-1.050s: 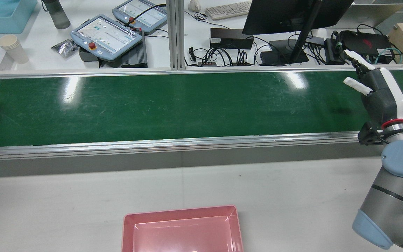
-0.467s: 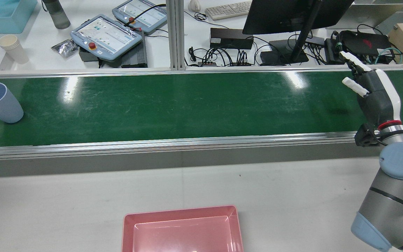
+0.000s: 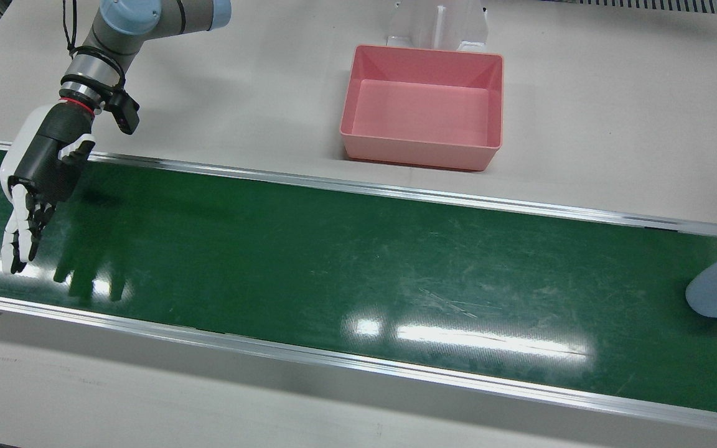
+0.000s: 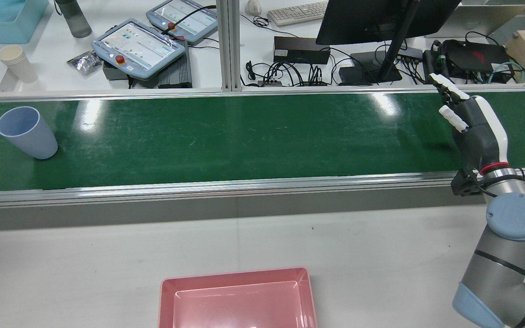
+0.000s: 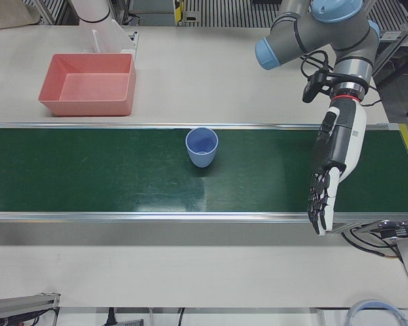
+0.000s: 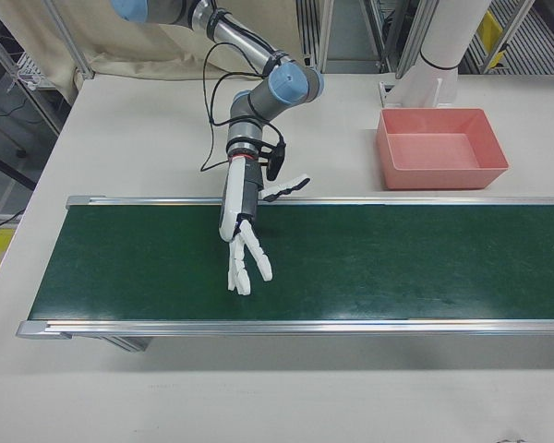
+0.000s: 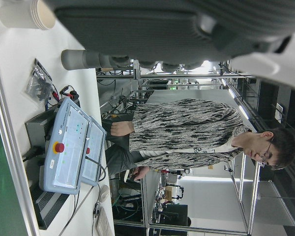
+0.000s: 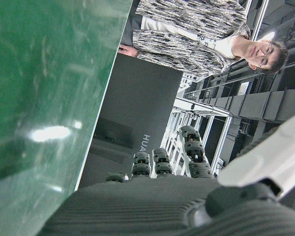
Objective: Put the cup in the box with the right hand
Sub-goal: 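Lower the open right hand toward the belt as the blue cup approaches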
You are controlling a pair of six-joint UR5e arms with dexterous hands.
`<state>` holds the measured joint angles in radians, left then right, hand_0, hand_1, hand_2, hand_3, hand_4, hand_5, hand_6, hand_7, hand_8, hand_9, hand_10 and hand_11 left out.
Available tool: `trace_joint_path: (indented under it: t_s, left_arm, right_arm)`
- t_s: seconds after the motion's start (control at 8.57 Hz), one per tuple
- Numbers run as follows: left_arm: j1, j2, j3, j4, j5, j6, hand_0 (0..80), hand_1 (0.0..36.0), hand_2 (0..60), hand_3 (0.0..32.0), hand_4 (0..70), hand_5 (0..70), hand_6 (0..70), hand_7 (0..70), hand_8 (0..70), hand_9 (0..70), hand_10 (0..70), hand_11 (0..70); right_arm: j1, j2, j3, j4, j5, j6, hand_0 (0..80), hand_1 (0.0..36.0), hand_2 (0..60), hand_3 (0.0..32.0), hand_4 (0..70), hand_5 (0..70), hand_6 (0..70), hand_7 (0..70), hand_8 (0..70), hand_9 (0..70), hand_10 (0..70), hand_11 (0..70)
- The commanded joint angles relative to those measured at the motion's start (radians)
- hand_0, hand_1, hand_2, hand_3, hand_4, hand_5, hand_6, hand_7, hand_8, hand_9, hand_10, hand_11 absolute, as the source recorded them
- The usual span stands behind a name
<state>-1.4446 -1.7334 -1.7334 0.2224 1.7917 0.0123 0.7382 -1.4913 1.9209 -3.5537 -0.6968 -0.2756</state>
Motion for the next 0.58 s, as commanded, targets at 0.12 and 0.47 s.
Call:
trace_joint_path:
  t_s: [0.12, 0.47]
  left_arm:
    - [0.0, 0.0, 0.0, 0.0, 0.0, 0.0, 0.0, 0.0, 0.0, 0.0, 0.0, 0.0, 0.0, 0.0, 0.0, 0.0, 0.0, 0.0]
    - [0.0, 0.0, 0.0, 0.0, 0.0, 0.0, 0.0, 0.0, 0.0, 0.0, 0.0, 0.0, 0.0, 0.0, 0.0, 0.0, 0.0, 0.0]
  right_arm:
    - [-0.006, 0.003, -0.002, 0.009, 0.003, 0.001, 21.8, 2.3, 0.0, 0.0, 0.0, 2.0, 3.9, 12.0, 5.2, 10.1, 1.7, 3.1]
    - [-0.006, 0.0, 0.004, 0.009, 0.0, 0.006, 47.3, 15.7, 5.3, 0.0, 0.0, 5.9, 4.0, 7.4, 6.1, 9.4, 2.1, 4.9]
